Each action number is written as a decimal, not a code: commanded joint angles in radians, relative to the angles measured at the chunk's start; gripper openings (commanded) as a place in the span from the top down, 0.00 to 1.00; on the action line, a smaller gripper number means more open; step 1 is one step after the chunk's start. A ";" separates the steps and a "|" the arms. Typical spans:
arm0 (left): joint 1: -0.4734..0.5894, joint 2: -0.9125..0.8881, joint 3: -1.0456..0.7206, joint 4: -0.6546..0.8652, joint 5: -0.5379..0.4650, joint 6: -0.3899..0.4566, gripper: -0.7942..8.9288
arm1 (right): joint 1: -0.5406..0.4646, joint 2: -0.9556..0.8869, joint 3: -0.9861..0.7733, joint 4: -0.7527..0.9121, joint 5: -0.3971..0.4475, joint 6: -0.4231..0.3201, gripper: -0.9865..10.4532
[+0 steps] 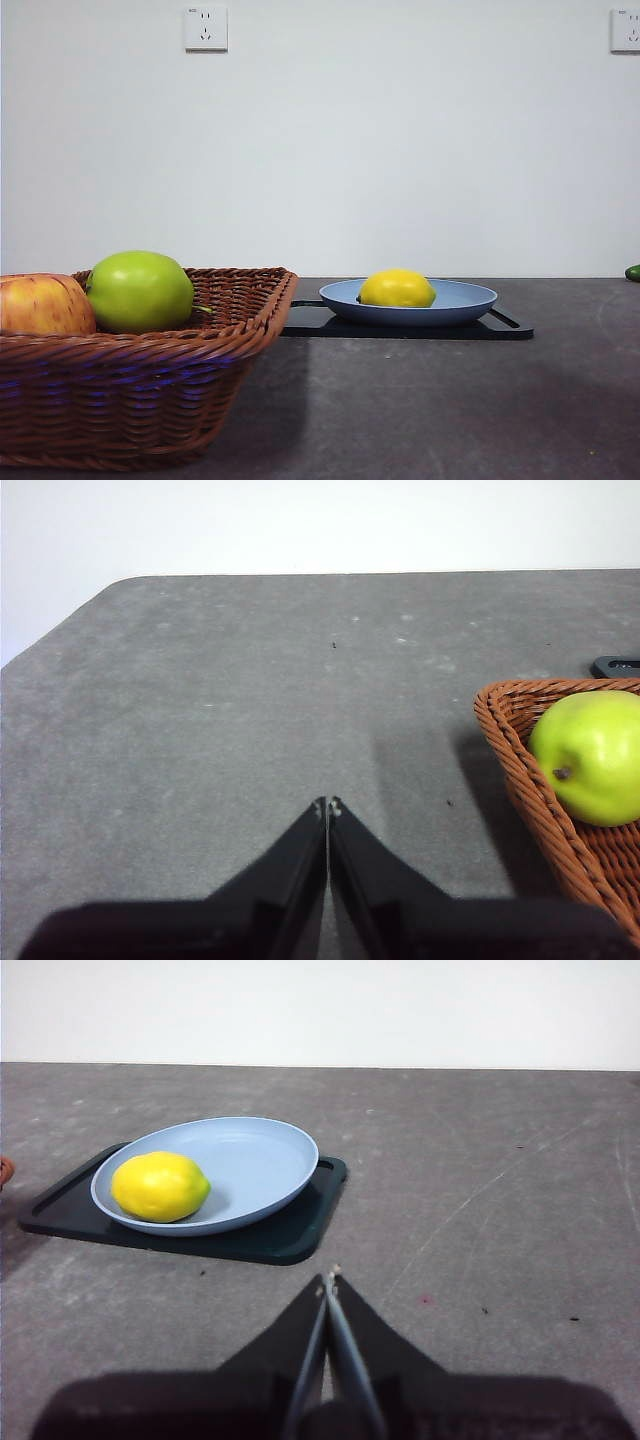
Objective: Take the lemon from the basket,put the lemon in the plate,hand out the plate
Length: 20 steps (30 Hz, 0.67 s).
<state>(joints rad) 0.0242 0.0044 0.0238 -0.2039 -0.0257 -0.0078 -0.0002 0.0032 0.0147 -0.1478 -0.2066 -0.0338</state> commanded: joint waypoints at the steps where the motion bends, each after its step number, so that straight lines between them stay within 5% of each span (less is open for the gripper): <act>1: 0.004 -0.003 -0.005 -0.006 0.003 0.008 0.91 | 0.002 -0.004 -0.006 -0.001 0.003 0.002 0.91; 20: 0.004 -0.003 -0.005 -0.006 0.003 0.008 0.91 | 0.008 -0.004 -0.006 -0.001 0.003 0.002 0.91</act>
<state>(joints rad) 0.0246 0.0044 0.0238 -0.2039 -0.0257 -0.0078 0.0063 0.0032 0.0147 -0.1478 -0.2062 -0.0338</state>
